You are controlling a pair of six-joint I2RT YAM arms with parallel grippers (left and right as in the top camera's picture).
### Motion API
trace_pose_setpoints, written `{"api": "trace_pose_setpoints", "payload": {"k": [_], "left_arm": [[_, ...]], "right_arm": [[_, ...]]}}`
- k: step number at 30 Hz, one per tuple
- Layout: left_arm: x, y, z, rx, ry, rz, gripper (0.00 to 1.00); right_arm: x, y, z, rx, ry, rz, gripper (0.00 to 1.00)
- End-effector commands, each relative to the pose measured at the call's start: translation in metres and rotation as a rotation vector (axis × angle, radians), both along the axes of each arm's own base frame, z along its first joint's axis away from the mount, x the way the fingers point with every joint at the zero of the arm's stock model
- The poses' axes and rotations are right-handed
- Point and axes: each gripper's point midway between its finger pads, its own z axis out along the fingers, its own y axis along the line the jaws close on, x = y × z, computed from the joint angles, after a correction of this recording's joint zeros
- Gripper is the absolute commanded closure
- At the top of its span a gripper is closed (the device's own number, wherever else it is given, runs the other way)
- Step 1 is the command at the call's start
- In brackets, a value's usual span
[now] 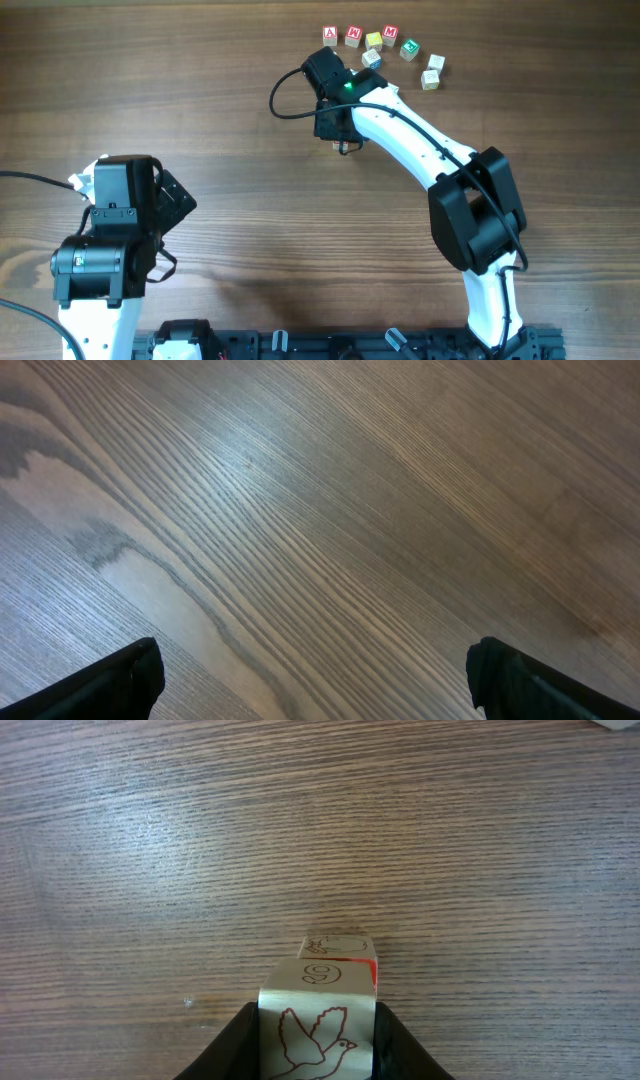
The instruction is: Form a tower
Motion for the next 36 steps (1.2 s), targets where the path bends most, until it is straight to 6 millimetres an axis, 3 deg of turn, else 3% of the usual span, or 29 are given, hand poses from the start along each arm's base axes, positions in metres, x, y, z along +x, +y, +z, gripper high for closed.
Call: {"api": "trace_pose_setpoints", "payload": {"k": [1, 10, 13, 16, 19, 23, 24, 25, 27, 30, 32, 36], "left_arm": [[-0.001, 0.001, -0.001, -0.006, -0.001, 0.016, 0.00], [-0.001, 0.001, -0.001, -0.006, -0.001, 0.016, 0.00], [-0.001, 0.001, -0.001, -0.006, -0.001, 0.016, 0.00], [-0.001, 0.001, -0.001, -0.006, -0.001, 0.016, 0.00], [-0.001, 0.001, -0.001, -0.006, -0.001, 0.016, 0.00], [-0.001, 0.001, -0.001, -0.006, -0.001, 0.016, 0.00], [-0.001, 0.001, -0.001, -0.006, -0.001, 0.016, 0.00], [-0.001, 0.001, -0.001, -0.006, -0.001, 0.016, 0.00], [-0.001, 0.001, -0.001, -0.006, -0.001, 0.016, 0.00], [-0.001, 0.001, -0.001, -0.006, -0.001, 0.016, 0.00], [-0.001, 0.001, -0.001, -0.006, -0.001, 0.016, 0.00], [-0.001, 0.001, -0.001, -0.006, -0.001, 0.016, 0.00]], "right_arm": [[0.001, -0.005, 0.008, -0.022, -0.023, 0.031, 0.91], [-0.001, -0.008, 0.008, -0.024, -0.009, 0.044, 0.91], [-0.002, -0.012, 0.023, 0.002, -0.012, 0.043, 0.95], [-0.019, -0.033, 0.086, -0.011, -0.069, 0.053, 0.96], [-0.063, -0.084, 0.151, -0.118, -0.102, 0.013, 0.96], [-0.103, -0.113, 0.210, -0.052, -0.214, -0.016, 0.96], [-0.099, -0.111, 0.215, 0.014, -0.323, -0.030, 0.86], [-0.093, -0.107, 0.210, 0.041, -0.366, -0.034, 0.81], [-0.068, -0.071, 0.164, 0.186, -0.440, 0.026, 0.73], [-0.047, -0.024, 0.118, 0.314, -0.386, 0.132, 0.74], [-0.033, -0.013, 0.105, 0.308, -0.352, 0.140, 0.74], [-0.016, -0.002, 0.100, 0.300, -0.306, 0.145, 0.75]]}}
